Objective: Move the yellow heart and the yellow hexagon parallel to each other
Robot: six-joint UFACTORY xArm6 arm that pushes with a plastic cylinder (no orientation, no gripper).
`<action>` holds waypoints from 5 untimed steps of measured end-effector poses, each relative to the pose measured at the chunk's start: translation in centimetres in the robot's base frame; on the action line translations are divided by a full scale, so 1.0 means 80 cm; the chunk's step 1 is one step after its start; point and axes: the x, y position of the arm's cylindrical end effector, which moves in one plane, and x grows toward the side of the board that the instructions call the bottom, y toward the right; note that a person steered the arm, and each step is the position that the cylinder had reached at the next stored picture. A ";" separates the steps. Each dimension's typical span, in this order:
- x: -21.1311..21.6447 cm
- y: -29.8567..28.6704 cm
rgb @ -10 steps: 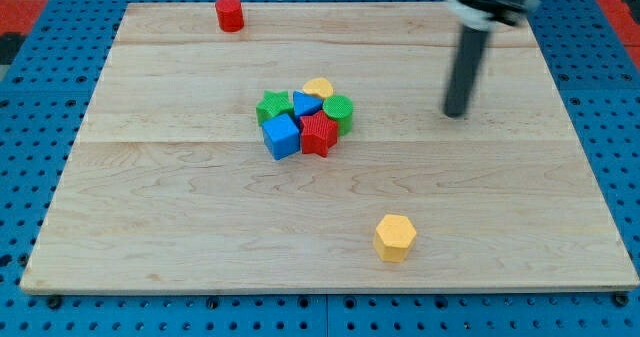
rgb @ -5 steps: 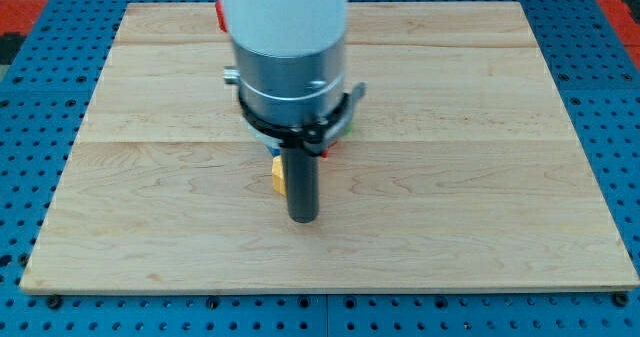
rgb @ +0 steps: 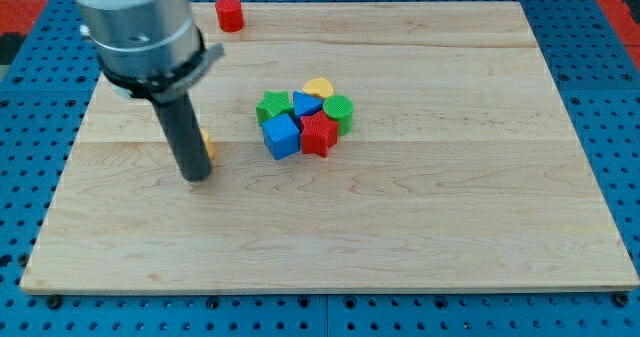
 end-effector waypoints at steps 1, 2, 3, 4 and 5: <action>-0.070 -0.044; -0.134 -0.052; -0.145 -0.058; -0.182 -0.058; -0.197 -0.022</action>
